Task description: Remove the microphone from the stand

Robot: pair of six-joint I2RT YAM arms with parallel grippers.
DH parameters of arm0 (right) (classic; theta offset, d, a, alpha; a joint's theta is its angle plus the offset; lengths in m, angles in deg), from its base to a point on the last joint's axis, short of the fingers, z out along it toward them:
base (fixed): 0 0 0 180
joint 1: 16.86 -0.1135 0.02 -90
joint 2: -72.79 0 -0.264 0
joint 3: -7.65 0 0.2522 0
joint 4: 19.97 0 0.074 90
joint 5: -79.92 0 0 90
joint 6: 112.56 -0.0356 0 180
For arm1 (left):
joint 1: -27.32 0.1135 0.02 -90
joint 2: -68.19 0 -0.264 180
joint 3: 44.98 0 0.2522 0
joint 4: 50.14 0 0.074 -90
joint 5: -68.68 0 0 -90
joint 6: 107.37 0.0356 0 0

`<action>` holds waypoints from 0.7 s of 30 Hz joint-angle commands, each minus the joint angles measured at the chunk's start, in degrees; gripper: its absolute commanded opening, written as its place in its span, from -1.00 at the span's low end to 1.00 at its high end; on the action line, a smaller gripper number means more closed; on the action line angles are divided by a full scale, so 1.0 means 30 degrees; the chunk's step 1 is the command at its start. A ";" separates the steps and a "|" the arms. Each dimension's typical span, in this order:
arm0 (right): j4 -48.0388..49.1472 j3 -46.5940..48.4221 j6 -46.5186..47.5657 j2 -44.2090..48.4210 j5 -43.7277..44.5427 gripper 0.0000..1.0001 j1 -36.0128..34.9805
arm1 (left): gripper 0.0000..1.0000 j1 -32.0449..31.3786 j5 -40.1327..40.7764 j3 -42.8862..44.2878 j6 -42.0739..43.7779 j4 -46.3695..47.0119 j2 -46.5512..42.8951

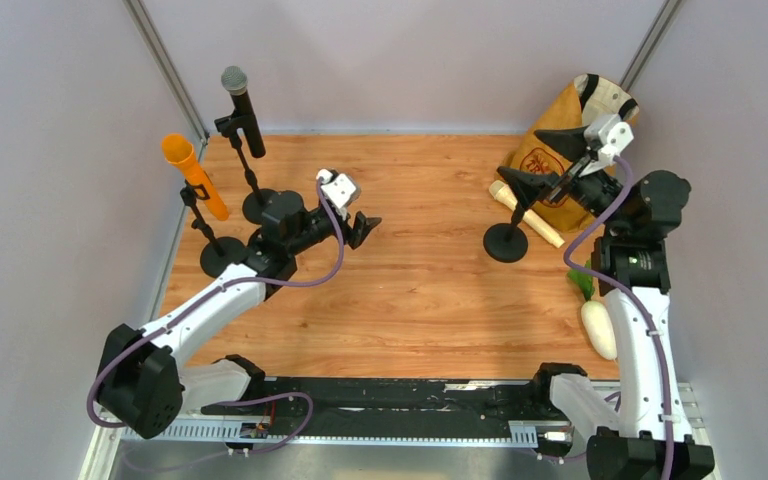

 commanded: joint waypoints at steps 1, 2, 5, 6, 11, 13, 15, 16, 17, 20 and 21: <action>0.1651 -0.1150 -0.0236 -0.0219 -0.0509 1.00 -0.1458 | 0.57 0.0289 -0.6071 0.3016 0.6519 -0.8591 -0.1972; 0.1614 -0.1513 0.0038 -0.0193 -0.0372 1.00 -0.2185 | 0.57 0.0381 -0.6030 0.3720 0.7037 -0.9675 -0.2257; 0.1609 -0.2467 0.0976 -0.0178 -0.0069 1.00 -0.3149 | 0.57 0.1015 -0.3946 0.4098 0.8018 -1.2498 -0.4309; 0.1609 -0.2600 0.1163 -0.0234 0.0067 1.00 -0.3565 | 0.58 0.1412 -0.3195 0.4379 0.8168 -1.3079 -0.4830; 0.1348 -0.2632 0.1893 -0.0588 0.0875 1.00 -0.4704 | 0.59 0.2802 0.0882 0.4688 0.8506 -1.7108 -0.6959; 0.1169 -0.2693 0.2499 -0.0639 0.1202 1.00 -0.5119 | 0.59 0.3157 0.2065 0.4982 0.7979 -1.8430 -0.7987; 0.1058 -0.2829 0.2935 -0.0651 0.1534 1.00 -0.5543 | 0.59 0.3226 0.3982 0.5314 0.7331 -1.9492 -0.9010; 0.1027 -0.2891 0.3067 -0.0668 0.1608 1.00 -0.5735 | 0.59 0.3240 0.4782 0.5440 0.7136 -2.0149 -0.9601; 0.0983 -0.2928 0.3157 -0.0704 0.1668 1.00 -0.5876 | 0.61 0.3316 0.6459 0.5725 0.6894 -2.0493 -0.9866; 0.0838 -0.2902 0.3329 -0.0878 0.1846 1.00 -0.6397 | 0.65 0.3867 0.8748 0.5959 0.6956 -2.1689 -1.1188; 0.0758 -0.2907 0.3446 -0.0953 0.1885 1.00 -0.6560 | 0.66 0.4110 0.9267 0.6009 0.7179 -2.1937 -1.1421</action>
